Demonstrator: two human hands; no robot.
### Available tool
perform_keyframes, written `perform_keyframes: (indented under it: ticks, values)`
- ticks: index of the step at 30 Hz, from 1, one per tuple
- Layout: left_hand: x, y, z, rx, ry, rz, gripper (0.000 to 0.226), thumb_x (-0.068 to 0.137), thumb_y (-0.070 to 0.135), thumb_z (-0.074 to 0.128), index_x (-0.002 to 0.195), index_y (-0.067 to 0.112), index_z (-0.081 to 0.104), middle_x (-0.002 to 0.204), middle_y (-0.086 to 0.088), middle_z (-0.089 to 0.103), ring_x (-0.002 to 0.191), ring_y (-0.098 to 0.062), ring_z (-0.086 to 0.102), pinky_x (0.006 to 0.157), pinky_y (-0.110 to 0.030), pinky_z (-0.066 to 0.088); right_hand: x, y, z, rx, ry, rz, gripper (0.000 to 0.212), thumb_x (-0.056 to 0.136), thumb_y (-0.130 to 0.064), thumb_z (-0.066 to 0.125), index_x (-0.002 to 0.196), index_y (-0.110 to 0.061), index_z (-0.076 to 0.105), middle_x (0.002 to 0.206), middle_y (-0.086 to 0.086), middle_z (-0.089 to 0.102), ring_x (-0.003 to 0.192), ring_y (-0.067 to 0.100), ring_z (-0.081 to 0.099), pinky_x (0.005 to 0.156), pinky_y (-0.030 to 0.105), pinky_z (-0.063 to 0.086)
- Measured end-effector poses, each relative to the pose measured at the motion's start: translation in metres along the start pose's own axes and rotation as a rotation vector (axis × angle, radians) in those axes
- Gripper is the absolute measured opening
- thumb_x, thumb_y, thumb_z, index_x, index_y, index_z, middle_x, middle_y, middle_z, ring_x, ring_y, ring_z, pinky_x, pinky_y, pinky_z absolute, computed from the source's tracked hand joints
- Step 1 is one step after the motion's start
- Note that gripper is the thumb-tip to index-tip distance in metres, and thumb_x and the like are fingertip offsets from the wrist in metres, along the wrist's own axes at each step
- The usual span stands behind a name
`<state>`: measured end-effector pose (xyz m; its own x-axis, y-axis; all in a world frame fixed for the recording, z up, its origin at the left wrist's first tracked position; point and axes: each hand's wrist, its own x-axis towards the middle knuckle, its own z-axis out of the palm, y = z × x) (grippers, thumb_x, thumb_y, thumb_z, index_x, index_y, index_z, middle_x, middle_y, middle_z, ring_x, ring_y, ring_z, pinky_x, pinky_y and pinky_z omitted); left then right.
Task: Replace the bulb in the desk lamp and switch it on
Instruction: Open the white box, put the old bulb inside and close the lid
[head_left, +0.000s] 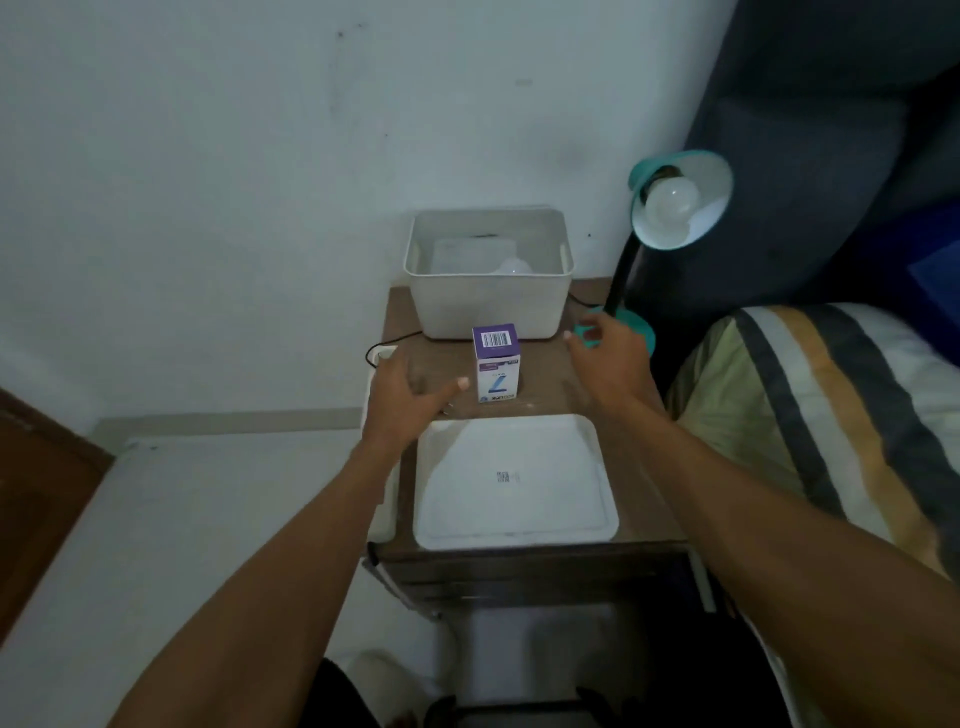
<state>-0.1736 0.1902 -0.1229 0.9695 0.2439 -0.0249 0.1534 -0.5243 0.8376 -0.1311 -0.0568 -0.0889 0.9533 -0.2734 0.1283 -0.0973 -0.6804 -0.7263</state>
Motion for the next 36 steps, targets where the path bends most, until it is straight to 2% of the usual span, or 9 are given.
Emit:
perform_keyframes:
  ticks: [4,5,8,11,16,20,25,32,36]
  values:
    - [-0.044,-0.017,0.006,0.104,-0.111,-0.027,0.052,0.075,0.049,0.088,0.112,0.018,0.068,0.107,0.009,0.067,0.101,-0.011,0.064,0.085,-0.026,0.048,-0.047,0.039,0.001,-0.063,-0.130,0.142,0.040,0.094,-0.034,0.067,0.130,-0.017,0.064,0.127,0.007,0.066,0.115,0.024,0.061,0.090,0.028,0.044]
    - [-0.052,-0.019,0.008,0.108,-0.122,-0.017,0.053,0.074,0.051,0.088,0.110,0.016,0.071,0.107,0.009,0.070,0.102,-0.012,0.066,0.086,-0.028,0.051,-0.056,0.048,0.003,-0.082,-0.162,0.158,0.042,0.093,-0.035,0.067,0.130,-0.018,0.063,0.128,0.008,0.066,0.116,0.026,0.061,0.093,0.032,0.046]
    - [-0.071,-0.020,0.014,0.155,-0.182,-0.079,0.075,0.074,0.054,0.088,0.133,0.014,0.065,0.133,-0.002,0.067,0.121,-0.020,0.062,0.093,-0.031,0.049,-0.085,0.068,0.009,-0.123,-0.251,0.202,0.046,0.091,-0.038,0.069,0.133,-0.020,0.061,0.132,0.009,0.062,0.118,0.028,0.060,0.094,0.038,0.048]
    - [-0.083,-0.020,0.023,0.357,-0.293,-0.157,0.102,0.078,0.058,0.082,0.155,0.007,0.038,0.160,-0.012,0.042,0.145,-0.030,0.042,0.113,-0.038,0.039,-0.106,0.081,0.013,-0.193,-0.214,0.215,0.046,0.089,-0.038,0.071,0.131,-0.021,0.063,0.131,0.010,0.061,0.116,0.029,0.060,0.094,0.040,0.051]
    - [-0.090,-0.020,0.031,0.381,-0.259,-0.262,0.101,0.068,0.054,0.091,0.144,0.003,0.048,0.151,-0.014,0.050,0.138,-0.032,0.048,0.110,-0.038,0.040,-0.120,0.086,0.016,-0.165,-0.214,0.225,0.048,0.086,-0.029,0.076,0.131,-0.022,0.063,0.132,0.015,0.058,0.117,0.032,0.058,0.096,0.040,0.051]
    - [-0.100,-0.027,0.038,0.304,-0.194,-0.286,0.111,0.063,0.052,0.094,0.153,0.013,0.042,0.158,-0.014,0.035,0.147,-0.036,0.033,0.121,-0.050,0.032,-0.126,0.094,0.012,-0.062,-0.225,0.251,0.057,0.081,-0.027,0.081,0.134,-0.026,0.062,0.135,0.016,0.055,0.120,0.032,0.055,0.103,0.039,0.049]
    - [-0.111,-0.028,0.045,0.263,-0.108,-0.179,0.112,0.070,0.049,0.092,0.159,0.015,0.033,0.161,-0.013,0.023,0.153,-0.035,0.019,0.125,-0.049,0.023,-0.122,0.094,-0.005,0.015,-0.254,0.220,0.063,0.080,-0.032,0.080,0.139,-0.030,0.059,0.143,0.008,0.055,0.127,0.029,0.052,0.109,0.041,0.043]
    - [-0.092,-0.007,0.020,0.043,0.012,-0.073,0.116,0.066,0.044,0.095,0.158,0.006,0.036,0.161,-0.016,0.033,0.150,-0.035,0.032,0.121,-0.047,0.034,-0.098,0.052,-0.026,0.062,-0.212,0.069,0.071,0.089,-0.033,0.073,0.152,-0.028,0.040,0.143,0.012,0.042,0.127,0.031,0.049,0.098,0.035,0.041]
    - [-0.056,0.020,-0.006,0.033,0.037,0.046,0.115,0.066,0.043,0.095,0.158,0.008,0.036,0.162,-0.015,0.031,0.150,-0.032,0.031,0.123,-0.043,0.031,-0.070,0.014,-0.036,0.063,-0.181,-0.008,0.078,0.089,-0.039,0.072,0.156,-0.025,0.034,0.145,0.012,0.038,0.129,0.028,0.046,0.104,0.034,0.040]
